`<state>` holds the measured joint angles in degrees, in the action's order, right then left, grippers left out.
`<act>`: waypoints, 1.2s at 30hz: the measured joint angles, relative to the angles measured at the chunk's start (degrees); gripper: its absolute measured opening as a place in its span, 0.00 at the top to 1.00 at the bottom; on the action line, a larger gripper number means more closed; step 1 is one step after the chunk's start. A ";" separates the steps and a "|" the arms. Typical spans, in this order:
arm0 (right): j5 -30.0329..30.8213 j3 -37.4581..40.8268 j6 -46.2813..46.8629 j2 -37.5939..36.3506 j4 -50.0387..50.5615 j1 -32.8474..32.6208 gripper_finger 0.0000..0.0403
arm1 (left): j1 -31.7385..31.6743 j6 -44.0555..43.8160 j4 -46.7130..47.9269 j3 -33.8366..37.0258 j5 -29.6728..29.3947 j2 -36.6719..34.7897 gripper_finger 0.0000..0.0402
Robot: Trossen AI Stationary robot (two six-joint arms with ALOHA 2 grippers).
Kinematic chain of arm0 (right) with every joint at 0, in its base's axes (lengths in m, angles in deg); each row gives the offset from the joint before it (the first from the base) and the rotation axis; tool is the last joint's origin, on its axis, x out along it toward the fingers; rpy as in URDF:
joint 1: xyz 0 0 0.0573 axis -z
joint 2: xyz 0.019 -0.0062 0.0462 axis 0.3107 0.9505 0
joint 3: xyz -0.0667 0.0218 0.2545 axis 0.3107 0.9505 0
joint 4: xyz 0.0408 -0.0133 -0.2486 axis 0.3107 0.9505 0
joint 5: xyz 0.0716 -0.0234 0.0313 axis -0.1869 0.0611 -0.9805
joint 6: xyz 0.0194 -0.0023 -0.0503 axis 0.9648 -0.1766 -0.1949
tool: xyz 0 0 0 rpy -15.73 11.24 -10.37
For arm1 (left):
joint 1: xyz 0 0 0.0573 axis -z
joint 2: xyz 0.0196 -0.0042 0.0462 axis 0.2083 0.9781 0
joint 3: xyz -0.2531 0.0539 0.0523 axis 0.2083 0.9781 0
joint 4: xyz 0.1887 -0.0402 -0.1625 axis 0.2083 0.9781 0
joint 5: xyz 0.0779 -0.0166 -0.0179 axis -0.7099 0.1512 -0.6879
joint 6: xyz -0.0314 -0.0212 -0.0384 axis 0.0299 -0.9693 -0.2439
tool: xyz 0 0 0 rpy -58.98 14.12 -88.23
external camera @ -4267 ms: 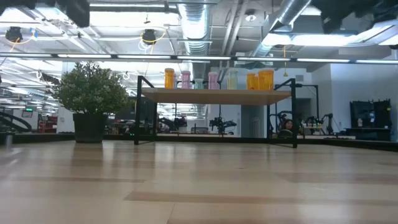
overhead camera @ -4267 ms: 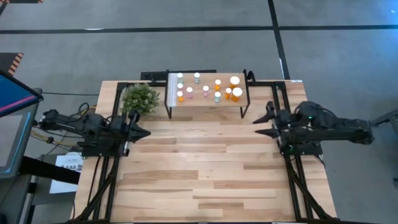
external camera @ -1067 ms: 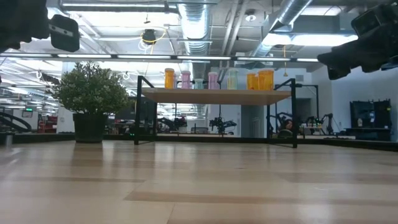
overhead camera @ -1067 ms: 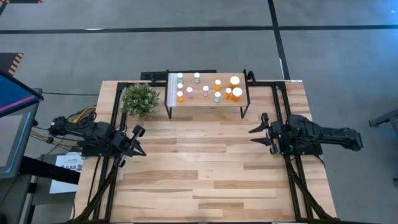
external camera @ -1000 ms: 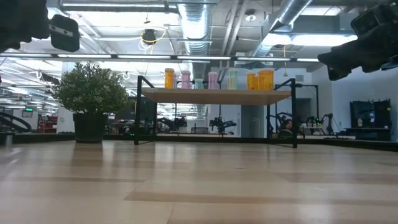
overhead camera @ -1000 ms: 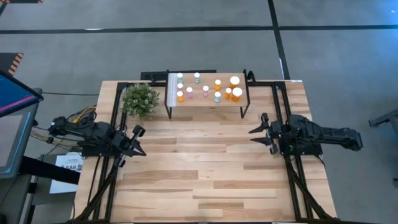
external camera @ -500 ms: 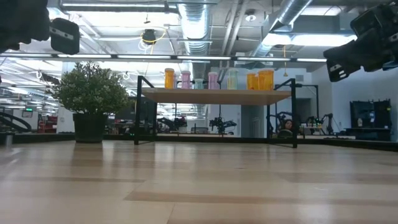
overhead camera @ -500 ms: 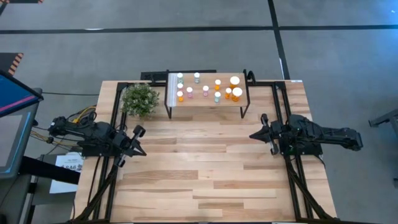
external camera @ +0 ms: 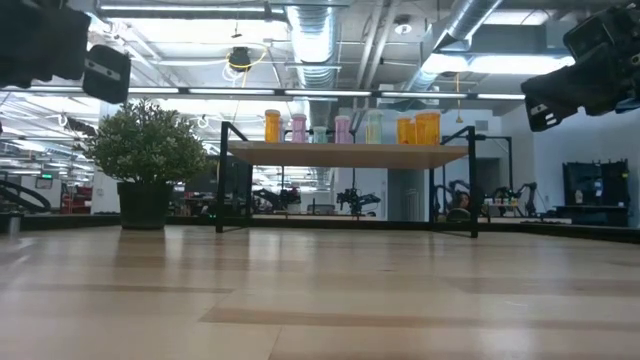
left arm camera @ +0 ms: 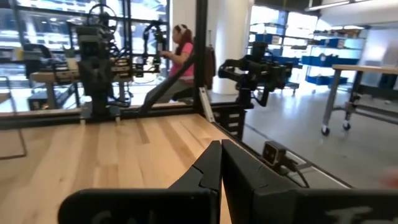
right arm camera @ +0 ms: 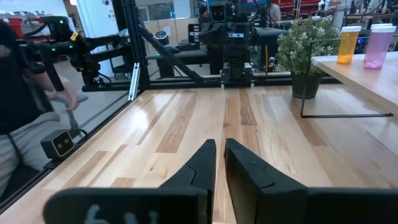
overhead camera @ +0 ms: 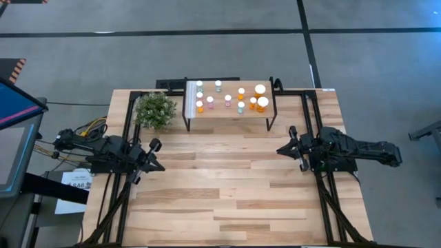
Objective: Pick and place medicine bottles onto shelf by color
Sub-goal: Return to Home Position
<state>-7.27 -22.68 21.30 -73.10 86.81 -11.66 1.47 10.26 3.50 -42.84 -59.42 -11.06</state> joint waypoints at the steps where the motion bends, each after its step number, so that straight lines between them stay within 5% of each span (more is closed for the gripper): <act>1: -0.01 0.00 0.00 0.00 0.00 0.00 0.85 | 0.00 0.00 0.09 0.00 -0.65 0.00 1.00; 17: -0.04 -0.02 0.02 0.00 0.06 0.00 0.85 | 0.00 0.00 1.24 0.00 -7.31 0.00 1.00; 36: -0.07 -0.02 0.02 0.00 0.06 0.00 0.85 | 0.00 0.00 1.35 0.00 -7.61 0.01 1.00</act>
<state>-7.34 -22.70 21.32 -73.10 86.87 -11.66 1.47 10.26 4.84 -42.84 -67.03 -11.06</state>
